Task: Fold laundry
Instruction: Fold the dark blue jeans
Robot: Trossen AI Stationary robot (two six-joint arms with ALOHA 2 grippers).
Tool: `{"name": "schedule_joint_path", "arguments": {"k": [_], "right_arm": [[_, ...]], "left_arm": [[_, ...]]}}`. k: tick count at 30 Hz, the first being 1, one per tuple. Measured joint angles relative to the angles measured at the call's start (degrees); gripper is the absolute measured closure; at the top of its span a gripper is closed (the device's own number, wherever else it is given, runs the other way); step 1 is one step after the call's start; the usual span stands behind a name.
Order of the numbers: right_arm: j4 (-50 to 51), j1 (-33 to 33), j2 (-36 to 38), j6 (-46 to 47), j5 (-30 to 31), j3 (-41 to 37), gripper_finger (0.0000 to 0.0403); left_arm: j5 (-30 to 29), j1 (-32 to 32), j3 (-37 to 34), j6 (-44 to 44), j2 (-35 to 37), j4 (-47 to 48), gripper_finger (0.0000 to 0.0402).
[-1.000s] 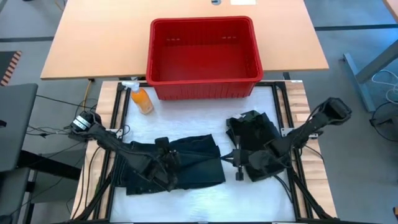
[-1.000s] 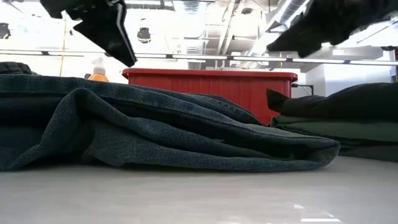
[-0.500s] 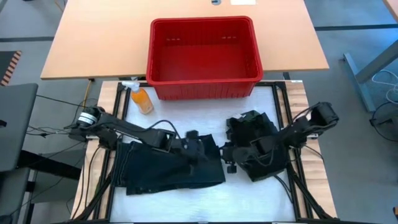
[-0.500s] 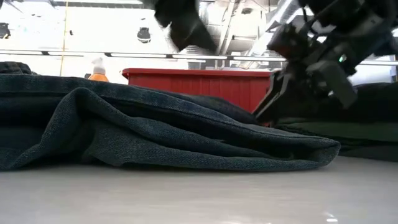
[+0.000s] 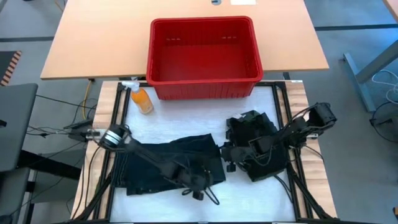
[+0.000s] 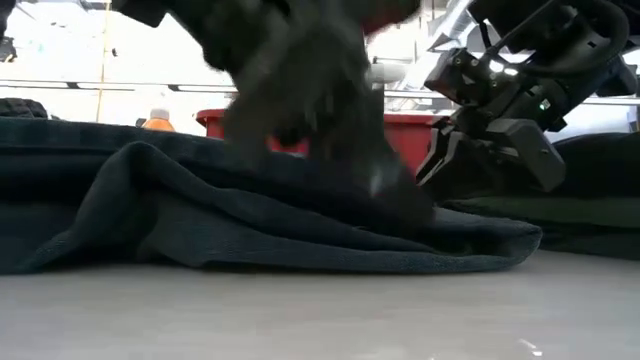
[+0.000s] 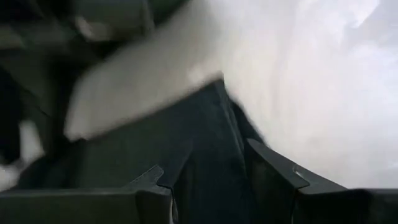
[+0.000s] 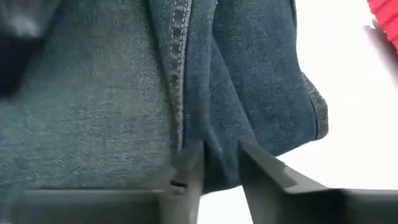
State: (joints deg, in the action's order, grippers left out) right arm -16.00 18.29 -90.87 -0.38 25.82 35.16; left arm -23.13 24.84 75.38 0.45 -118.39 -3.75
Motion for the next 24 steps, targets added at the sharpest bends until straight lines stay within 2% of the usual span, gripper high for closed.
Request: {"name": "schedule_joint_path", "arguments": {"k": [6,7,14,20,24], "right_arm": [[0.9,-0.8,0.0,0.7,-0.3,0.0,0.0376],[0.9,-0.8,0.0,0.6,-0.3,0.0,0.0385],[0.7,-2.5,0.0,1.4,-0.3,0.0,0.0387],[-0.7,-3.6,0.0,2.5,-1.1,0.1,0.0385],[-1.8,-2.5,0.0,4.8,-1.1,0.1,0.0372]], "left_arm": [[-6.8,0.2,7.4,-6.1,-7.3,8.2,0.0274],[-6.9,0.2,8.4,-7.0,-7.9,10.4,0.0274],[1.8,0.2,10.0,-10.6,-7.7,20.1,0.0286],[9.9,1.5,10.1,-11.7,-6.9,31.8,0.0337],[14.7,3.0,10.1,-11.7,-6.5,33.9,0.0371]]}}
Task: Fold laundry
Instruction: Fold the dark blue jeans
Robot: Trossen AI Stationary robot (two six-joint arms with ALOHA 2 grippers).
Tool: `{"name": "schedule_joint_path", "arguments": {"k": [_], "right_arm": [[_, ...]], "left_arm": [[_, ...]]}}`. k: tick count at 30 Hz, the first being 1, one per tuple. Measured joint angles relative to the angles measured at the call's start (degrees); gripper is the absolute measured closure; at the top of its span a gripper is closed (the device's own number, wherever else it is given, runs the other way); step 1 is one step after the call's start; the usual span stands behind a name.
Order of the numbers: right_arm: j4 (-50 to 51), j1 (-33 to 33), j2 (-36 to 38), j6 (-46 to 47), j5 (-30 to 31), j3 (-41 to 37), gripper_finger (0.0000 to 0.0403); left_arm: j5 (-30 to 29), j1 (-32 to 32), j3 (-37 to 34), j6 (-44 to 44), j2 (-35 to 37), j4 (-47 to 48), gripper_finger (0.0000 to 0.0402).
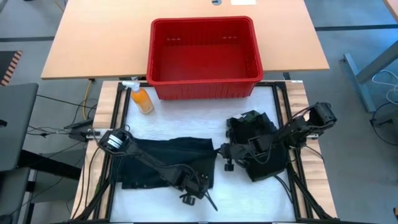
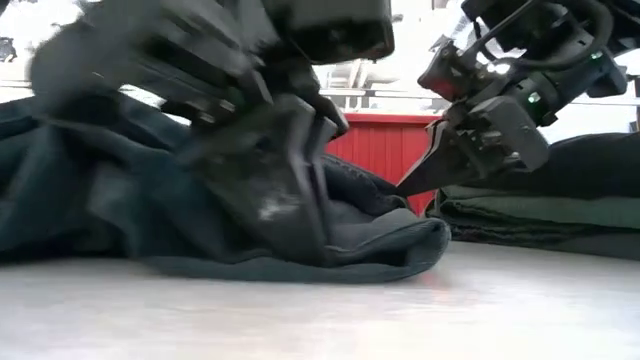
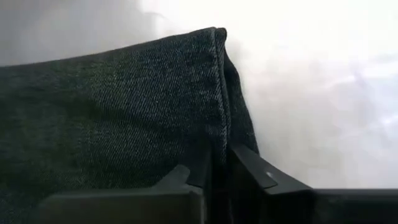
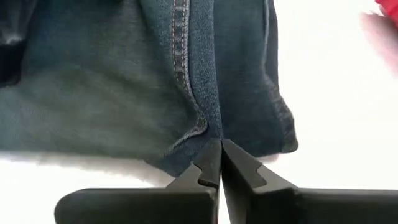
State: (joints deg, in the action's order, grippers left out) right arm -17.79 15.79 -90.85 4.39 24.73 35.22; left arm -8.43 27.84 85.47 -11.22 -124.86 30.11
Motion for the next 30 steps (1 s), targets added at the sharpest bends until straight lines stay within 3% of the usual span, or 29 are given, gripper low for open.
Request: {"name": "schedule_joint_path", "arguments": {"k": [4,15,20,24,28,30], "right_arm": [[-0.2,1.8,0.0,0.3,0.0,0.0,0.0369],[4.1,3.7,0.1,0.0,2.1,-0.2,0.0373],[3.6,3.7,0.1,0.1,2.0,-0.1,0.0377],[-1.8,4.3,0.0,4.9,-2.0,-0.2,0.0371],[-12.9,7.7,-0.3,9.1,-13.8,0.0,0.0358],[-14.7,10.4,-0.4,9.1,-13.1,0.0,0.0350]], "left_arm": [[2.5,2.0,0.0,-0.8,0.1,1.3,0.0396],[4.4,7.9,-0.5,-3.3,4.6,10.9,0.0401],[-0.9,10.8,-0.9,-8.1,8.7,16.7,0.0401],[-6.3,11.7,-0.7,-10.6,10.3,16.9,0.0401],[-8.0,11.7,-0.7,-11.1,10.4,17.2,0.0401],[-8.2,11.5,-0.7,-10.7,10.4,17.2,0.0401]]}}
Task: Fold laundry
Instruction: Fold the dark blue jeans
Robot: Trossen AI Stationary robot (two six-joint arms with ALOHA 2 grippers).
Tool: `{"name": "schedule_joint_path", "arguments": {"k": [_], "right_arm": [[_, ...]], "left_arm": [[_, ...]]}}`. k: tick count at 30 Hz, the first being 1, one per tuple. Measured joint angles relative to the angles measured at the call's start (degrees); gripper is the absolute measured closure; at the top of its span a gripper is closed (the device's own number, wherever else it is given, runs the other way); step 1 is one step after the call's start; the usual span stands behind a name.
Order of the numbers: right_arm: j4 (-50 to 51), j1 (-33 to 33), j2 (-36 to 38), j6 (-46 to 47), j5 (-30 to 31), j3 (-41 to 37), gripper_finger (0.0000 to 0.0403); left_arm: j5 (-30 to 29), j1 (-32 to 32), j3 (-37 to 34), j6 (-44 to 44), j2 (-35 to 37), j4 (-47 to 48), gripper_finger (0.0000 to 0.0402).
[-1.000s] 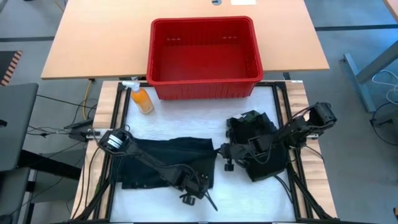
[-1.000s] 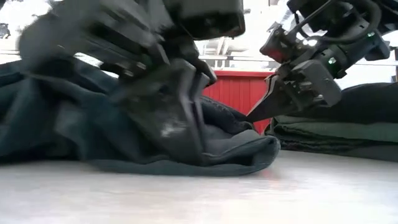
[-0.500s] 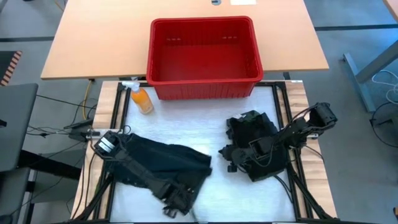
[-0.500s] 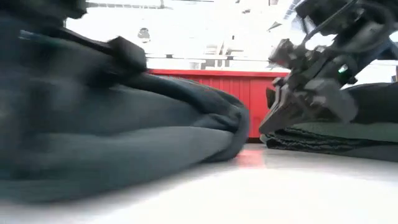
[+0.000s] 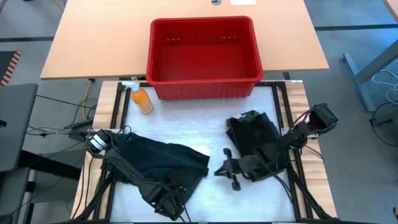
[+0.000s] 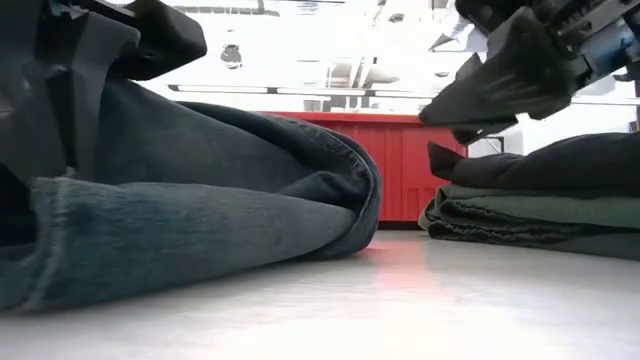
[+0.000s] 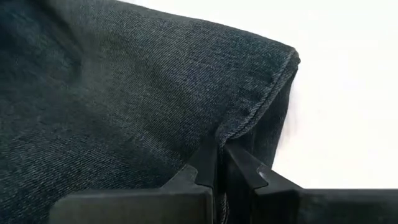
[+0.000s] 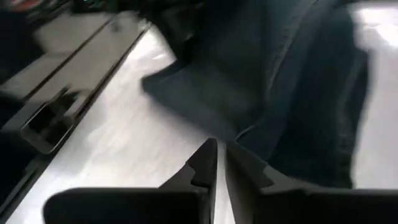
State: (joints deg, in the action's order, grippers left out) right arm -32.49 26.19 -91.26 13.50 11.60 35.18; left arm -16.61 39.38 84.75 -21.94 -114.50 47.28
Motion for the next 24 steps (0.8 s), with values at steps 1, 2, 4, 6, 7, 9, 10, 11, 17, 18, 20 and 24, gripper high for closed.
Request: {"name": "schedule_joint_path", "arguments": {"k": [1,2,4,6,7,9,10,11,17,18,20,24], "right_arm": [[-0.7,1.3,0.0,0.1,2.1,0.0,0.0347],[-1.0,2.5,0.0,0.7,5.3,0.0,0.0343],[-1.0,4.6,0.0,3.8,12.1,0.0,0.0336],[-0.9,6.2,-0.2,7.6,17.4,0.0,0.0325],[-1.5,6.7,-0.7,9.0,18.9,0.0,0.0317],[-2.9,7.1,-1.8,10.1,20.0,0.0,0.0296],[-4.5,7.1,-2.8,10.6,20.4,0.0,0.0283],[-6.6,7.0,-3.9,11.3,20.6,0.0,0.0269],[-8.8,5.5,-11.8,14.6,20.3,3.4,0.0176],[-8.3,5.5,-12.7,15.8,20.4,4.2,0.0164],[-7.4,5.7,-14.2,18.1,21.4,5.7,0.0152],[-2.5,7.2,-17.0,21.7,27.4,8.9,0.0152]], "left_arm": [[-0.3,0.0,0.0,0.4,0.0,0.0,0.0401],[-0.7,0.0,0.0,0.9,0.0,0.0,0.0401],[-1.5,-0.1,0.1,1.8,0.0,-0.1,0.0401],[-1.6,-0.1,0.1,2.5,0.0,-0.2,0.0401],[-1.6,-0.1,0.1,2.6,0.1,-0.2,0.0401],[-1.6,-0.1,0.1,2.9,0.1,-0.2,0.0401],[-1.6,-0.1,0.1,3.3,0.1,-0.2,0.0401],[-1.6,-0.1,0.1,3.7,0.1,-0.2,0.0401],[-1.9,-0.1,0.2,4.3,0.2,-0.2,0.0401],[-2.0,-0.1,0.2,4.3,0.2,-0.2,0.0401],[-2.1,-0.2,0.2,4.4,0.2,-0.2,0.0401],[-2.2,-0.2,0.2,5.2,0.2,-0.2,0.0401]]}}
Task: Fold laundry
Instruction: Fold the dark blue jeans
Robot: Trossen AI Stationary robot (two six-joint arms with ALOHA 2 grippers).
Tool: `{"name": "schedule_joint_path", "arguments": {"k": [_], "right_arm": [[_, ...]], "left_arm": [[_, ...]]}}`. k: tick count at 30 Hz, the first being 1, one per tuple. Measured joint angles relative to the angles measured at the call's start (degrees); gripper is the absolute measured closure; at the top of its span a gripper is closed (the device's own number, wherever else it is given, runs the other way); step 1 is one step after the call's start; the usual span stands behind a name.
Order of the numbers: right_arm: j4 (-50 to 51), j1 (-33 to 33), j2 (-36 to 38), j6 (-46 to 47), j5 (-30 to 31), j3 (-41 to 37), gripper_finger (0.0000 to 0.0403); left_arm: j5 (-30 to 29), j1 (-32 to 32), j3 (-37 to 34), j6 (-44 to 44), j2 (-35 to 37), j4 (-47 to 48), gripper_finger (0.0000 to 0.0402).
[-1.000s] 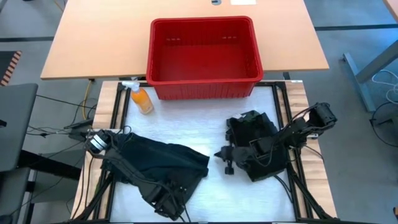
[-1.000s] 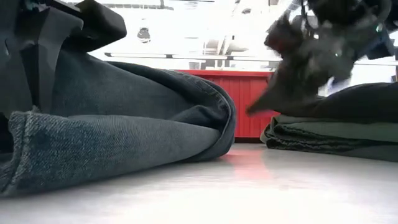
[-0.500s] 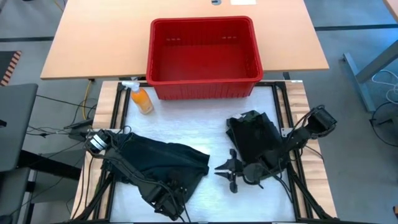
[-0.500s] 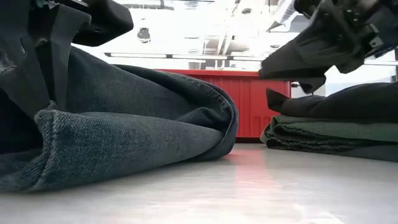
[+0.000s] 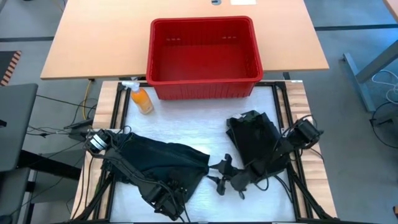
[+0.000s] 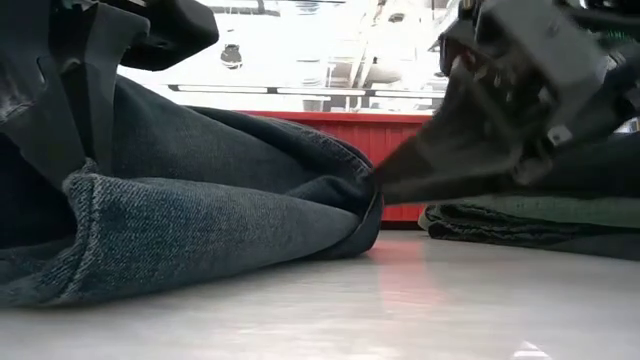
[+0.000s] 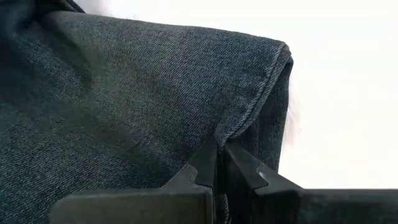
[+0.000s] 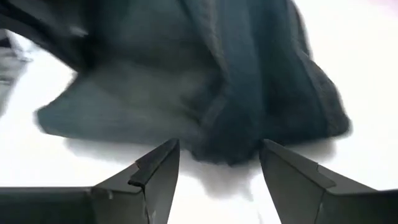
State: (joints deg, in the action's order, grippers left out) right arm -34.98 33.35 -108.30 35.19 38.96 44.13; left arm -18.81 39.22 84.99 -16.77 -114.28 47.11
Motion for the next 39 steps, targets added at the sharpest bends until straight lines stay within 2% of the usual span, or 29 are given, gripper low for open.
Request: {"name": "schedule_joint_path", "arguments": {"k": [4,8,19,25,30,36,39], "right_arm": [[7.9,2.2,-1.9,4.8,8.8,2.9,0.0166],[10.6,3.7,-2.7,7.7,15.5,4.5,0.0185],[10.4,3.5,-2.7,8.8,11.7,5.4,0.0214],[8.2,2.6,-8.7,12.0,11.9,6.0,0.0234],[7.6,2.1,-11.1,9.9,14.8,7.9,0.0293],[7.7,2.1,-11.0,4.0,15.1,8.9,0.0376],[9.1,2.1,-11.0,3.4,15.3,9.0,0.0390]], "left_arm": [[0.0,-0.1,0.5,0.1,0.0,1.0,0.0401],[-0.6,-0.1,1.6,0.8,0.1,2.1,0.0401],[-2.5,-0.4,3.1,2.5,0.1,2.1,0.0401],[-2.5,-0.4,3.1,1.9,0.1,2.0,0.0401],[-1.5,-0.4,3.1,1.0,0.1,2.0,0.0401],[-1.0,-0.4,3.1,0.7,0.1,2.1,0.0401],[-1.0,-0.4,3.1,1.0,0.1,2.3,0.0401]]}}
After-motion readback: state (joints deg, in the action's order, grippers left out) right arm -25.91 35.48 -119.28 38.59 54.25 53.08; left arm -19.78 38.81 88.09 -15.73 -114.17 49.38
